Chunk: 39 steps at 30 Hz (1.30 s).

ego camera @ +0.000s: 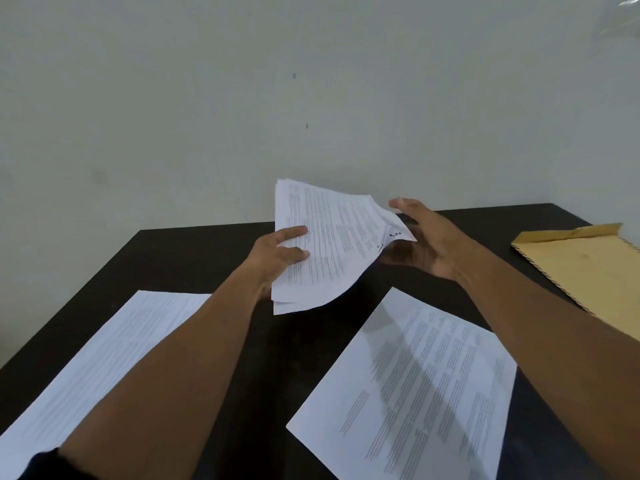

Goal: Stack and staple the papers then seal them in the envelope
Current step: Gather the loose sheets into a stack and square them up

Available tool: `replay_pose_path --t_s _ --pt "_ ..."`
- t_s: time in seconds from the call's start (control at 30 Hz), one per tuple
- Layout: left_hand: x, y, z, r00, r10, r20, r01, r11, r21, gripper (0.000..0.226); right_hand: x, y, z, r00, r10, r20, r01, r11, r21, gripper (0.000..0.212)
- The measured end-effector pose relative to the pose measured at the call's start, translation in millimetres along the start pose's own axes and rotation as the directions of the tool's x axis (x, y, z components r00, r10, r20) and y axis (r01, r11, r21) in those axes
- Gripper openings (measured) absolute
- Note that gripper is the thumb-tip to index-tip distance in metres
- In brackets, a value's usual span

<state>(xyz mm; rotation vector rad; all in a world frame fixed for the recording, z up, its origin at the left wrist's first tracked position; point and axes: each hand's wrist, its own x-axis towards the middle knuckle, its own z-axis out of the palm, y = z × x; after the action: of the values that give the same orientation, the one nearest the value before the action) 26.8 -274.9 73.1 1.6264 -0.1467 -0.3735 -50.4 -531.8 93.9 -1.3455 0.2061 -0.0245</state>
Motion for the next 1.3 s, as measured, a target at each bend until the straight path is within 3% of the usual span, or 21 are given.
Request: replay_pose_path --t_s 0.07,0.23,0.33,0.47,0.67,0.83,1.17,1.3 --pt "-4.3 -0.5 2.9 0.999 0.011 0.034 -0.012 1.000 0.018 0.043 -4.0 0.1 -0.7 1.000 0.007 -0.024 -0.012 0.980 -0.199 0.032" --pt "-13.6 -3.2 14.0 0.993 0.006 0.115 -0.013 0.998 0.058 0.033 -15.9 14.7 5.8 0.988 -0.104 -0.117 0.032 0.867 -0.496 0.012" --pt "-20.5 -2.3 18.4 0.992 0.070 0.106 -0.091 0.974 0.208 0.031 -24.3 16.3 9.6 0.987 -0.109 -0.116 0.043 0.882 -0.470 0.022" --pt "-25.6 -1.6 11.5 0.995 0.064 0.070 -0.077 0.978 0.195 0.031 -33.8 12.0 13.2 0.997 -0.061 -0.050 0.037 0.922 -0.385 0.032" --pt "-37.8 1.2 3.1 0.994 0.031 0.101 -0.040 0.995 0.093 0.046 -34.6 13.0 23.7 0.981 -0.144 -0.133 0.065 0.880 -0.471 0.017" --pt "-47.2 1.0 15.9 0.991 0.129 0.049 -0.137 0.962 0.238 0.039 -52.9 15.0 15.8 0.976 -0.171 -0.138 0.084 0.870 -0.487 0.016" --pt "-70.7 -5.2 79.0 0.961 0.240 0.137 -0.267 0.933 0.240 0.037 -123.5 20.3 -45.8 0.934 -0.232 -0.271 0.067 0.861 -0.505 0.013" --pt "-76.6 -11.7 81.6 0.966 0.235 0.110 -0.252 0.950 0.185 0.036 -149.7 30.5 -62.8 0.848 -0.218 -0.483 -0.073 0.854 -0.515 0.028"
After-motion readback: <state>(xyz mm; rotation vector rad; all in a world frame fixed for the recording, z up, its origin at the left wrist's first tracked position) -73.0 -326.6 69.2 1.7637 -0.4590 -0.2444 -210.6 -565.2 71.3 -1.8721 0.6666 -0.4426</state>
